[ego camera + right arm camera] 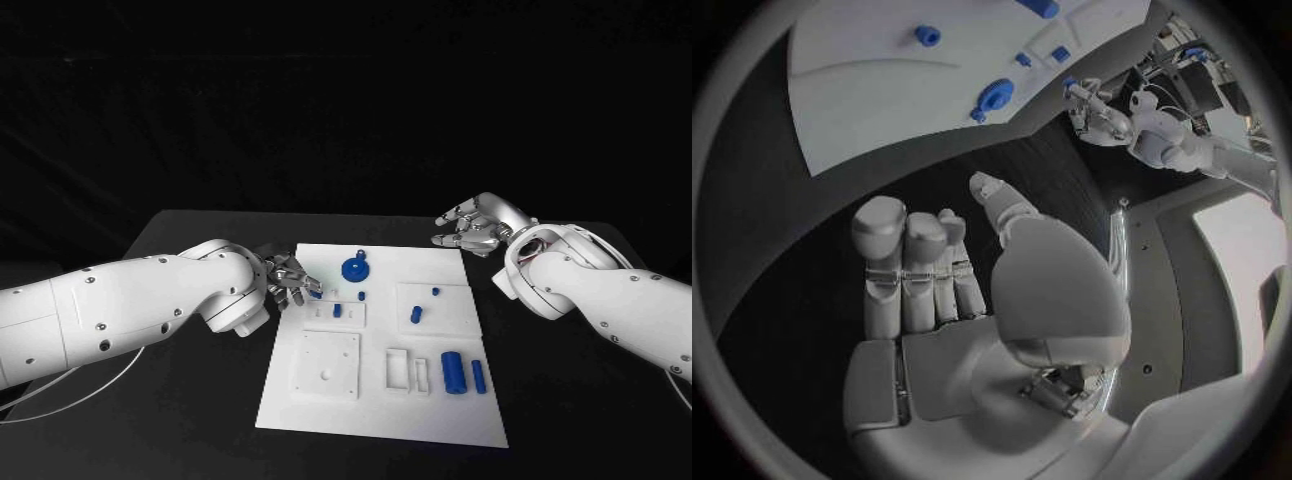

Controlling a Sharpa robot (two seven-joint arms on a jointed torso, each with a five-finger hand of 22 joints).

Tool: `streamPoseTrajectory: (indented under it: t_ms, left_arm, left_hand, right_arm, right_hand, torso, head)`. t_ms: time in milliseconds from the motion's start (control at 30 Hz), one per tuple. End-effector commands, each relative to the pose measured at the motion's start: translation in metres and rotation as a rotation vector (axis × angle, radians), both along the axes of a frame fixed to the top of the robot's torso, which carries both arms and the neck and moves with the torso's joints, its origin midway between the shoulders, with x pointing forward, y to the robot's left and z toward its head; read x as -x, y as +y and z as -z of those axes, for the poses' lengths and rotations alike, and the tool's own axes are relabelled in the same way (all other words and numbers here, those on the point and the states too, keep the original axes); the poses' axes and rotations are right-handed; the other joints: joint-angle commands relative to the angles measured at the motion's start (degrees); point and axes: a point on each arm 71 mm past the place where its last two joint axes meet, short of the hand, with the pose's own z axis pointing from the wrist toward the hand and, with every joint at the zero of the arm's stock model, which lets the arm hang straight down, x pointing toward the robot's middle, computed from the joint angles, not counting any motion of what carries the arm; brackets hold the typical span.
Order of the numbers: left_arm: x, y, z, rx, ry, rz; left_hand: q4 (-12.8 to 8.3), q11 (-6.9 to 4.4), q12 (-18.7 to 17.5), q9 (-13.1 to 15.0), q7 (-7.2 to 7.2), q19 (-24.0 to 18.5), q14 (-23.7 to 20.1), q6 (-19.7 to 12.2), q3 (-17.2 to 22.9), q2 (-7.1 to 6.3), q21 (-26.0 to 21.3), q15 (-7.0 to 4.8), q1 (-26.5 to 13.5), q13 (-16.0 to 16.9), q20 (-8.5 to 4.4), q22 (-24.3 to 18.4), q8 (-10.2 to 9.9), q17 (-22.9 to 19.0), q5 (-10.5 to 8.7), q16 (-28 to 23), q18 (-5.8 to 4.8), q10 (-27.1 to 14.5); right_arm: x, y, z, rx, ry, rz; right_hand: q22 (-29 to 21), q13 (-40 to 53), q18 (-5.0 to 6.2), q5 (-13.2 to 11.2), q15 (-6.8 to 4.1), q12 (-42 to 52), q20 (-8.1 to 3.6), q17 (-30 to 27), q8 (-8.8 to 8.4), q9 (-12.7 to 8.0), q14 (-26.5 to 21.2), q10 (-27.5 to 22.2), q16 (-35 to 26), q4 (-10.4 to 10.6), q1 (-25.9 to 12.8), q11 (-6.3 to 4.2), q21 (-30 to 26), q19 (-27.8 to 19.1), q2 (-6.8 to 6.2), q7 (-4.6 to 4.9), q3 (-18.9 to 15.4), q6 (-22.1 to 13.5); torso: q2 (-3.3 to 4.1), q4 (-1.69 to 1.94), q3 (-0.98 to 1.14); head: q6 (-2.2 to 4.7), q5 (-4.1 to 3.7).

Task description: Assemble the parts on the task board

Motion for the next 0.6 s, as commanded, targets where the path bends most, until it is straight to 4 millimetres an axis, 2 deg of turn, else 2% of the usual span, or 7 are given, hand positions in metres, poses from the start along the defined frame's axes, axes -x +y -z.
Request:
streamPoseTrajectory:
  t_ms: [33,600]
  left_arm:
    - [0.001,0.000,-0.001,-0.022,-0.067,-0.035]
    - [0.009,-0.010,0.024,-0.079,-0.060,0.009]
  left_hand:
    - [-3.40,-0.57,0.49,22.90,-3.78,0.20,0.74,4.15,3.73,-0.32,0.20,-0.32,0.13,0.15,-0.04,1.07,0.09,0.20,0.23,0.24,0.28,2.94]
    - [-3.30,-0.58,0.86,23.00,-3.83,0.22,0.78,4.47,3.80,-0.45,0.57,-0.35,0.19,0.20,-0.05,1.07,-0.07,0.52,0.12,0.46,0.33,2.93]
  right_arm:
    - [0.001,0.001,0.000,0.003,0.004,-0.009]
    - [0.001,-0.001,0.002,0.004,0.007,-0.007]
  right_hand:
    - [5.33,-0.06,0.86,0.38,-0.14,-0.21,-0.07,-0.05,-0.31,-0.09,0.05,0.03,-0.17,0.13,-0.59,-0.32,-0.21,2.12,-0.02,-0.02,-0.26,0.33]
    - [5.33,-0.07,0.86,0.50,-0.14,-0.22,-0.08,-0.08,-0.30,-0.08,0.05,0.04,-0.20,0.27,-0.62,-0.33,-0.22,2.13,0.00,-0.02,-0.38,0.34]
  torso:
    - [-0.13,0.05,0.04]
    - [-0.01,0.04,-0.01]
  head:
    - [-0.16,0.15]
    - [-0.29,-0.03]
